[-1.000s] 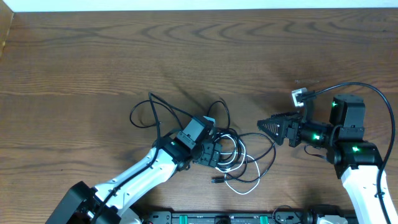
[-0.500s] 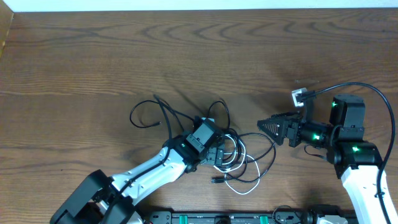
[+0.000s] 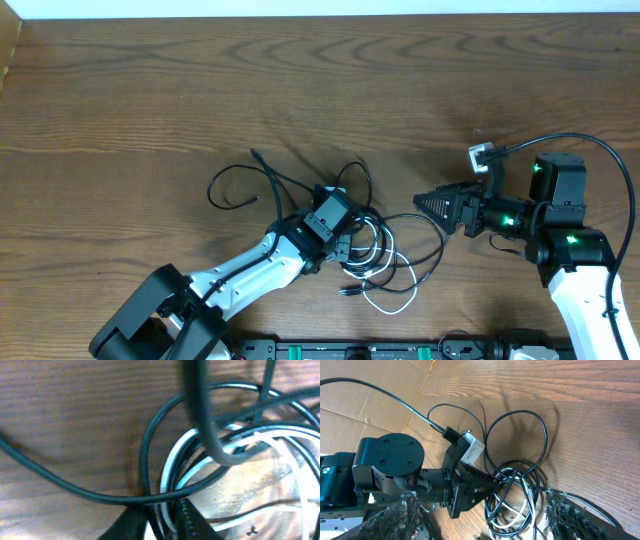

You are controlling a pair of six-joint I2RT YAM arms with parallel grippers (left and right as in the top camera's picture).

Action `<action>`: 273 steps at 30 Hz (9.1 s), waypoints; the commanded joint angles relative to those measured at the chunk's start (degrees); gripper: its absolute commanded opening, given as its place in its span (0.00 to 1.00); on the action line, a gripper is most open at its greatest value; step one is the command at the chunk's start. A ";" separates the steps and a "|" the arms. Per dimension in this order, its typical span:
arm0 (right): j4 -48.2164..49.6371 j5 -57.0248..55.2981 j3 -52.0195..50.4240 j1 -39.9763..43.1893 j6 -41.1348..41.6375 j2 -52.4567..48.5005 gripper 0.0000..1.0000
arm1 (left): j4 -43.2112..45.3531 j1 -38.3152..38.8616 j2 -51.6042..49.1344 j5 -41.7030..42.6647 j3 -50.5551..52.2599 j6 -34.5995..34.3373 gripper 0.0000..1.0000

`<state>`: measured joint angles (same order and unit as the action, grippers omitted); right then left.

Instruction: Untangle cables

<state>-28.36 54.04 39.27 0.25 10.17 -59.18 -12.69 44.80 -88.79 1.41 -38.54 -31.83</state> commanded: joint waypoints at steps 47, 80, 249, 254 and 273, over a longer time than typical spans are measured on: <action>-1.27 -4.02 0.79 -8.61 -0.39 0.55 0.68 | 13.16 0.07 35.91 1.73 -1.18 35.23 0.08; -6.29 -19.80 0.79 -8.61 5.70 -2.67 0.66 | 18.29 0.02 47.25 0.33 -1.14 27.41 0.09; -1.20 -4.57 0.79 -9.44 -2.08 -2.58 0.01 | 9.86 -8.85 29.57 6.32 1.29 34.60 0.17; -1.18 -4.37 0.79 -8.13 -2.08 -2.54 0.01 | 6.54 -8.85 30.01 0.72 1.29 31.91 0.17; 9.81 5.40 0.79 -8.04 1.60 -2.54 0.01 | 1.73 -8.83 30.93 1.11 1.29 30.62 0.19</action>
<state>-20.82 55.79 39.27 -8.25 9.04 -61.89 -9.08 36.45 -58.37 5.02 -36.10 -0.25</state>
